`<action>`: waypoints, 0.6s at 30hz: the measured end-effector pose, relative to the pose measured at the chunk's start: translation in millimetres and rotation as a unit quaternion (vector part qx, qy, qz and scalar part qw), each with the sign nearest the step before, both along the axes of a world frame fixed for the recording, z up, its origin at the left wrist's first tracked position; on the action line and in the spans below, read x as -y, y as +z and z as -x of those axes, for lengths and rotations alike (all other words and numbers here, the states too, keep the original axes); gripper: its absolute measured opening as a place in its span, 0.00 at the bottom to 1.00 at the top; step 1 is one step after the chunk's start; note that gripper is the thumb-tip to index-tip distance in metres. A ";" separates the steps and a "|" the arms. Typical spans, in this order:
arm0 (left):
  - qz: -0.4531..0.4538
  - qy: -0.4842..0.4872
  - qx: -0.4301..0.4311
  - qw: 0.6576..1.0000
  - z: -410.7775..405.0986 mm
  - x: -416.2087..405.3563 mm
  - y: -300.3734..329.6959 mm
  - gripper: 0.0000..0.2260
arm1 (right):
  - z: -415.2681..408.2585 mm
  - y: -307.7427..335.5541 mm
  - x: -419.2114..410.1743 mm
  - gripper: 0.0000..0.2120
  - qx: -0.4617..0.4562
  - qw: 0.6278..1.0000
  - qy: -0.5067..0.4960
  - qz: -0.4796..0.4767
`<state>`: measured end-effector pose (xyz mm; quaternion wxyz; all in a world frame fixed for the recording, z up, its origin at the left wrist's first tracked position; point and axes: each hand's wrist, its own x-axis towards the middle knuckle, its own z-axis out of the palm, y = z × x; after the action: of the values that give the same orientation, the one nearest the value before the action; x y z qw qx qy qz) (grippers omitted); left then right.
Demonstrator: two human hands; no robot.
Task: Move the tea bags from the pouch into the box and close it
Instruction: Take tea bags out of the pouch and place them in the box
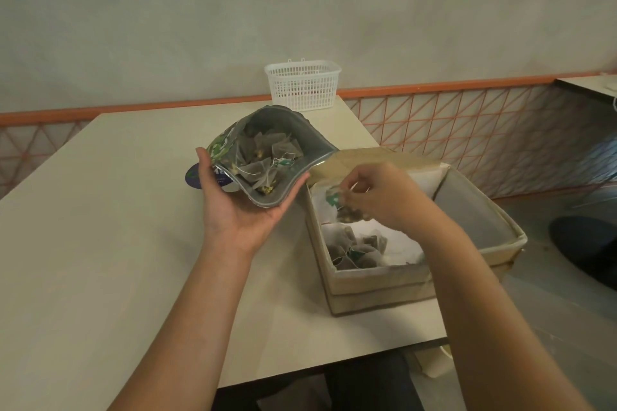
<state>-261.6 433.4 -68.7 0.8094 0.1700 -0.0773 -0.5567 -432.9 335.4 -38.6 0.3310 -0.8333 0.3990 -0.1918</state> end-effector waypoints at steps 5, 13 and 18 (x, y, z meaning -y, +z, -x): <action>-0.002 0.005 0.007 1.000 -0.7 -0.4 -0.1 0.32 | -1.2 -8.0 -0.2 0.13 -0.115 0.989 0.085 -0.041; 0.011 -0.014 0.001 1.000 -1.2 -0.5 -1.3 0.33 | -1.1 -11.0 -4.5 0.07 -0.169 0.975 0.141 -0.009; 0.002 -0.016 0.012 1.000 -2.6 -1.1 -0.1 0.35 | -7.6 22.3 -18.2 0.02 0.058 0.993 0.072 0.079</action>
<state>-259.0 434.6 -68.8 0.7995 0.1740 -0.0910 -0.5677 -425.3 353.6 -16.3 0.2993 -0.8710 0.3017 -0.2464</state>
